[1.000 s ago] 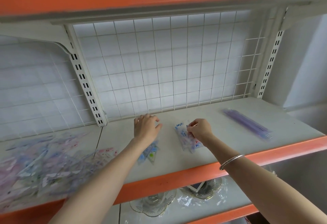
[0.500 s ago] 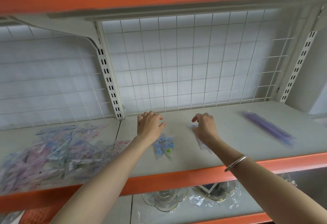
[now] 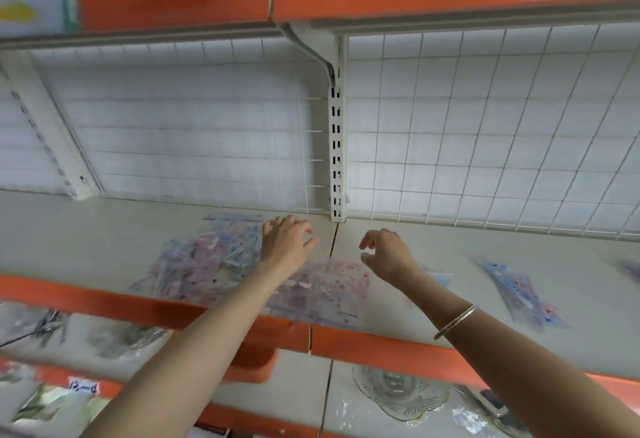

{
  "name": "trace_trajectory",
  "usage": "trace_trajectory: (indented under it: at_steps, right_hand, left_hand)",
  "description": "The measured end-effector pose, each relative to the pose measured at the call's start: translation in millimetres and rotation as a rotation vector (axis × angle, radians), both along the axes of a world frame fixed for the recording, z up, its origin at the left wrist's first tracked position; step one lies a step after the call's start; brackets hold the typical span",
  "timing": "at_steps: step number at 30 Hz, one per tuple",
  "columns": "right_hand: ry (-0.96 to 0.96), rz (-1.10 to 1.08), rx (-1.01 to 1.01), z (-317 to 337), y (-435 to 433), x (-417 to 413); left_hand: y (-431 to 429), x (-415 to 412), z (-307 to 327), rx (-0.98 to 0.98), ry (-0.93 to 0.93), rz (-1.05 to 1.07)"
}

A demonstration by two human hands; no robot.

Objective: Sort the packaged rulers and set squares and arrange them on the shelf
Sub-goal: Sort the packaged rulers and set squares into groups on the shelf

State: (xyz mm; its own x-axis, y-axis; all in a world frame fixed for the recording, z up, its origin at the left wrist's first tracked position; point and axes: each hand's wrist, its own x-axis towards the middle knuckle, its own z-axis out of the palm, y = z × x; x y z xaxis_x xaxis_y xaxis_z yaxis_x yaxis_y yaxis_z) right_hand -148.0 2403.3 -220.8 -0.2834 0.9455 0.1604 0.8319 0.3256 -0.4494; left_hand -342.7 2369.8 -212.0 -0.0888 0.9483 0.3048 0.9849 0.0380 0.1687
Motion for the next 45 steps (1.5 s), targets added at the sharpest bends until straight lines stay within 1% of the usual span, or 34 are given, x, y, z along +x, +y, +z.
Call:
trace_trajectory:
  at_steps: [9,13,21,25,27,29,32,34,37,40,45]
  right_hand:
    - [-0.072,0.141,0.025,0,-6,-84]
    - [-0.064,0.187,0.026,1,-7,-112]
    - [-0.111,0.223,0.03,5,0,-166]
    - [-0.126,0.221,0.02,7,4,-189]
    - [-0.129,0.24,0.0,8,4,-199]
    - [-0.171,0.282,-0.046,9,2,-207]
    - [-0.325,0.33,-0.126,9,-2,-218]
    - [-0.392,0.338,-0.164,5,-3,-223]
    - [-0.374,0.323,-0.209,-1,-3,-227]
    - [-0.389,0.316,-0.165,-4,-7,-229]
    - [-0.454,0.325,-0.006,0,-20,-229]
  left_hand:
    - [-26,-85,-3,-0.023,0.012,0.11]
    - [-32,-114,-3,-0.041,0.016,0.131]
    - [-38,-165,-2,-0.074,0.043,0.181]
    - [-35,-185,1,-0.11,0.042,0.171]
    - [-33,-193,1,-0.15,0.038,0.161]
    - [-33,-200,-1,-0.191,0.029,0.167]
    - [-32,-209,-5,-0.257,0.011,0.185]
    - [-33,-215,-8,-0.292,-0.011,0.202]
    - [-35,-222,-13,-0.329,-0.054,0.196]
    - [-37,-224,-15,-0.339,-0.093,0.173]
    - [-36,-215,-15,-0.3,-0.096,0.128]
